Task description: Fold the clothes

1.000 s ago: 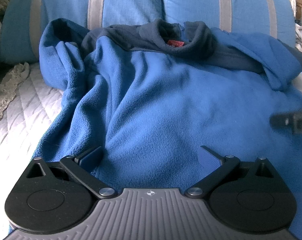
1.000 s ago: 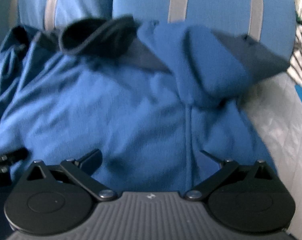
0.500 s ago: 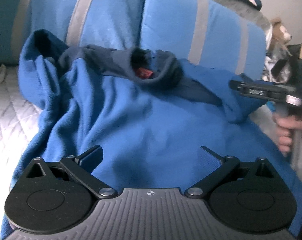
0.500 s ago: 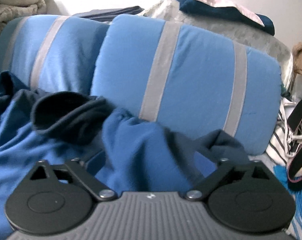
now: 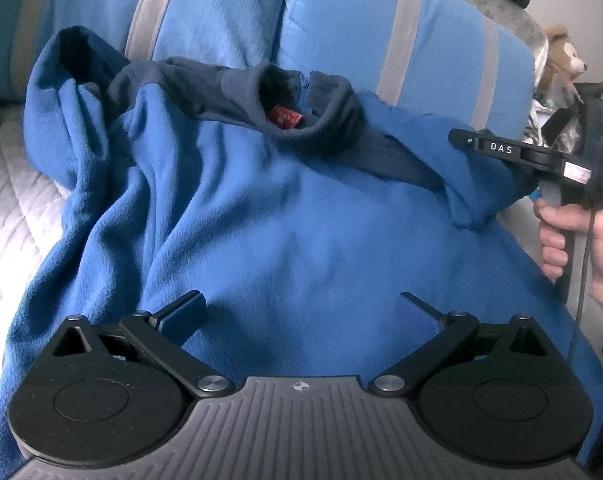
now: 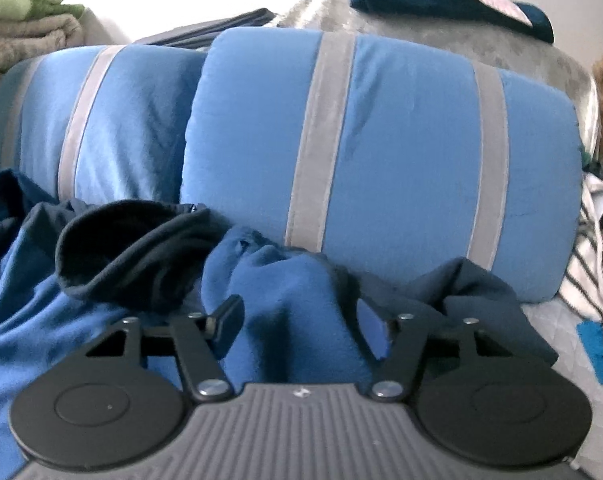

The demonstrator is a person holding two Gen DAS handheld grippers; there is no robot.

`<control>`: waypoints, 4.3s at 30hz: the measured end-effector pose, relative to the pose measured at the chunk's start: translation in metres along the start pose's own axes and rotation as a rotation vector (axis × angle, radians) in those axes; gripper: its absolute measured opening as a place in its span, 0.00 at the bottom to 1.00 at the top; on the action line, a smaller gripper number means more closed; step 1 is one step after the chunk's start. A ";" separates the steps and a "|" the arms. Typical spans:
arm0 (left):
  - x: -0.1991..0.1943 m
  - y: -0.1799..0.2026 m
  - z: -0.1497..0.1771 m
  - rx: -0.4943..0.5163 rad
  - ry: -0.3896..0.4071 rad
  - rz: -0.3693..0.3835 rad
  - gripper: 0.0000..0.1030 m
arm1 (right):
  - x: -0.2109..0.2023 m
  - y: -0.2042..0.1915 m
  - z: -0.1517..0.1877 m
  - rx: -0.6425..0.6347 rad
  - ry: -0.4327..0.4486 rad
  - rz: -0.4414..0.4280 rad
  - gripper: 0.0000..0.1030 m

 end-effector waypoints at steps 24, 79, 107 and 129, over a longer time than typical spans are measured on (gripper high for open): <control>0.003 0.001 0.001 0.003 -0.015 -0.014 1.00 | -0.007 -0.080 0.046 -0.766 0.122 0.182 0.68; -0.022 0.005 -0.032 0.001 0.117 0.006 1.00 | -0.025 -0.085 0.060 -0.536 -0.080 -0.103 0.50; -0.020 -0.019 -0.039 -0.040 0.149 -0.012 1.00 | -0.055 -0.111 0.056 -0.609 -0.025 -0.160 0.07; -0.021 -0.011 -0.045 -0.118 0.177 0.131 1.00 | -0.188 -0.134 0.170 -0.864 -0.120 -0.410 0.04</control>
Point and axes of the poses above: each gripper's, at about its wrist camera, not at the fingertips, and x roughly the way its jaws point, y to its right, z to its underside, the point moved 8 cm from there along x, roughly the way its jaws point, and after that the axes turned 6 degrees about x, right-handed, at the moved point
